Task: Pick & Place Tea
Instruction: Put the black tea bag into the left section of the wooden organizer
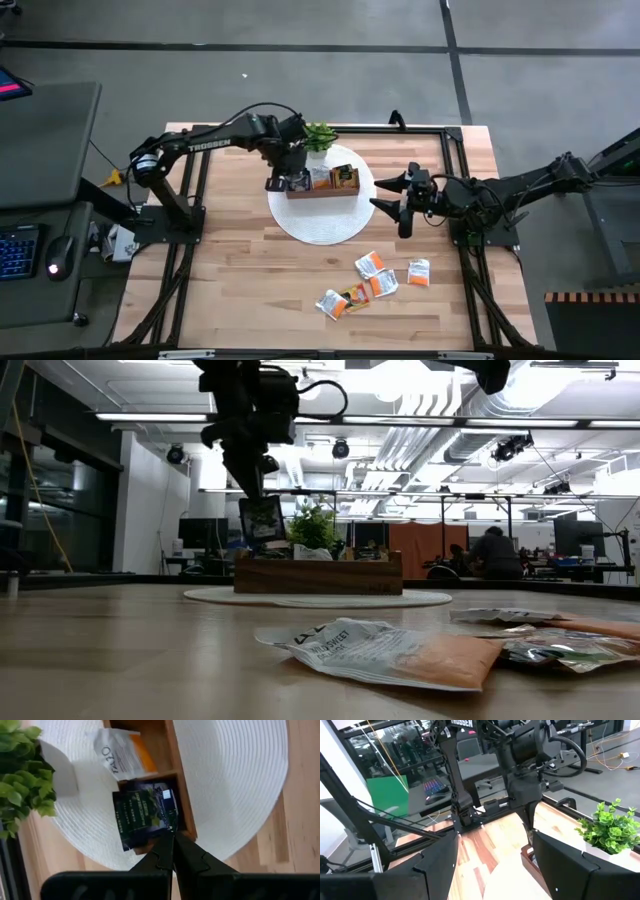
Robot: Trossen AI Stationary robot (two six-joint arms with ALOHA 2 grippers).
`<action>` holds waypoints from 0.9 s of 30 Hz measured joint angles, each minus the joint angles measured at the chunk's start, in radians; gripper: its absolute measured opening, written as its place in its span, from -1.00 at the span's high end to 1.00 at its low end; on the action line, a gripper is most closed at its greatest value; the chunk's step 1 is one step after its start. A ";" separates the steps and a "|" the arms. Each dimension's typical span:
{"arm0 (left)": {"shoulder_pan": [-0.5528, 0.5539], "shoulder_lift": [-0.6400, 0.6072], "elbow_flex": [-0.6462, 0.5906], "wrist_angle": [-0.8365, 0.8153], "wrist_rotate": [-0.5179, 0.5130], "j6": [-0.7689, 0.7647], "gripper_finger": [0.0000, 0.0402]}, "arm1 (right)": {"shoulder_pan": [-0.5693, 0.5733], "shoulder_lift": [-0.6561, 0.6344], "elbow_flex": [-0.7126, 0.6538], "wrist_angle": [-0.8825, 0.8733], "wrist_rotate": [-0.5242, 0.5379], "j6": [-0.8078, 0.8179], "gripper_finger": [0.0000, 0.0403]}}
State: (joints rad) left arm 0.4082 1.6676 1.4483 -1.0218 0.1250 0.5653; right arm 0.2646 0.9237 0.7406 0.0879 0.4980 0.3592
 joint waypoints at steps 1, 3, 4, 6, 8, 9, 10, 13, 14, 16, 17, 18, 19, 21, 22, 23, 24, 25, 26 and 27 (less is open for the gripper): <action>0.000 0.000 0.000 -0.003 0.001 0.011 1.00 | 0.000 0.000 0.000 0.000 0.000 0.000 -0.25; -0.002 0.010 0.000 0.001 -0.001 0.026 1.00 | 0.000 0.000 0.000 0.000 -0.001 0.000 -0.25; -0.002 0.019 0.000 0.003 -0.004 0.034 1.00 | 0.000 0.000 0.000 0.000 -0.001 -0.001 -0.25; -0.002 0.034 -0.002 -0.002 0.000 0.033 1.00 | 0.000 0.000 0.000 0.000 -0.001 -0.004 -0.25; -0.002 0.049 0.000 0.001 0.015 0.032 1.00 | 0.000 0.000 0.000 0.000 -0.001 -0.004 -0.25; -0.002 0.056 0.000 0.000 0.016 0.032 1.00 | 0.000 0.000 0.000 0.000 -0.001 -0.007 -0.25; -0.002 0.062 -0.002 0.000 0.011 0.032 1.00 | 0.000 0.000 0.000 0.000 -0.001 -0.009 -0.25; -0.002 0.082 0.000 0.012 -0.002 0.034 1.00 | 0.000 0.000 0.000 0.000 -0.001 -0.008 -0.25; -0.002 0.087 -0.001 0.011 -0.002 0.034 1.00 | 0.000 0.000 0.000 0.000 -0.001 -0.008 -0.25; -0.002 0.089 -0.003 0.008 -0.002 0.034 1.00 | 0.000 0.000 0.000 0.000 -0.003 -0.008 -0.25; -0.002 0.089 -0.001 0.011 -0.002 0.037 1.00 | 0.000 0.000 0.000 0.000 -0.004 -0.008 -0.25; -0.002 0.098 0.000 0.017 -0.001 0.038 1.00 | 0.000 0.000 0.000 0.000 -0.004 -0.008 -0.25; -0.002 0.105 0.000 0.022 0.001 0.038 1.00 | 0.000 0.000 0.000 0.000 -0.004 -0.008 -0.25; -0.002 0.112 -0.004 0.008 0.007 0.034 1.00 | 0.000 0.001 0.000 0.000 -0.006 -0.008 -0.25; -0.002 0.110 -0.004 0.006 0.012 0.033 1.00 | 0.000 0.001 0.000 0.002 -0.006 -0.007 -0.25; -0.002 0.114 0.000 0.008 0.017 0.033 1.00 | 0.000 0.001 0.000 0.002 -0.006 -0.004 -0.25; -0.002 0.121 0.001 0.010 0.019 0.033 1.00 | 0.000 0.001 0.000 0.003 -0.006 -0.004 -0.25; -0.002 0.129 0.000 0.004 0.023 0.033 1.00 | 0.000 0.001 0.000 0.003 -0.006 -0.004 -0.25; -0.002 0.135 -0.004 -0.007 0.028 0.032 1.00 | 0.000 0.001 0.000 0.003 -0.006 -0.004 -0.25; -0.002 0.139 -0.005 -0.015 0.031 0.032 1.00 | 0.000 0.001 0.000 0.003 -0.006 -0.003 -0.25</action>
State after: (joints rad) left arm 0.4057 1.8068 1.4434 -1.0369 0.1555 0.5968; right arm 0.2644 0.9245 0.7406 0.0914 0.4925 0.3559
